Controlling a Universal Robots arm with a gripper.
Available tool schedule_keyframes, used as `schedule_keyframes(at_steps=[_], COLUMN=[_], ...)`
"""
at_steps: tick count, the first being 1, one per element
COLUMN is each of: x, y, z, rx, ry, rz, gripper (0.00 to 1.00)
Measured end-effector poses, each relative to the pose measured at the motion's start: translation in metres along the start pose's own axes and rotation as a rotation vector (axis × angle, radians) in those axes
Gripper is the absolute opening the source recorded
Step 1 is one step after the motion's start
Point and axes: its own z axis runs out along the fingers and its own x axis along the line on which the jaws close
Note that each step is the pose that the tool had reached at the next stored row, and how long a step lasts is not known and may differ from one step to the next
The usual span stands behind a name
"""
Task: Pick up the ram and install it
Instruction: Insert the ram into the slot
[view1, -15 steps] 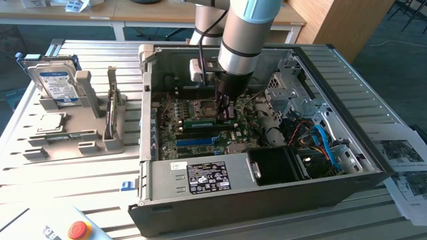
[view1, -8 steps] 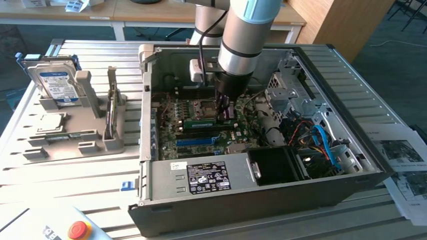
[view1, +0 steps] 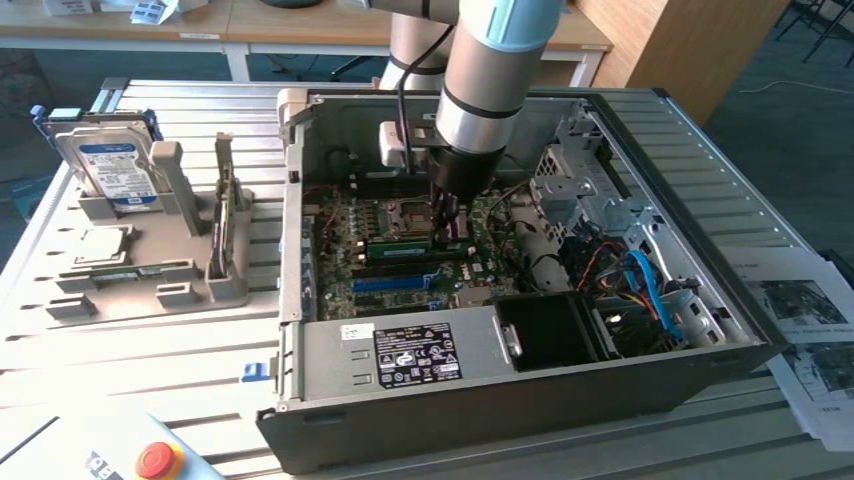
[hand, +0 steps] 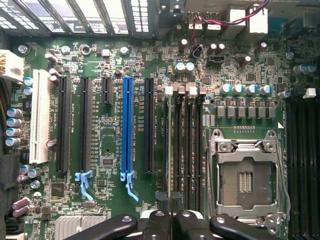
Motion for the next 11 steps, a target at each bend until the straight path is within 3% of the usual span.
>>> schedule_keyframes(at_steps=[11], x=[0.0000], y=[-0.0001], z=[0.0015], rx=[-0.0001], ry=[0.0001], rz=[0.000], gripper=[0.12])
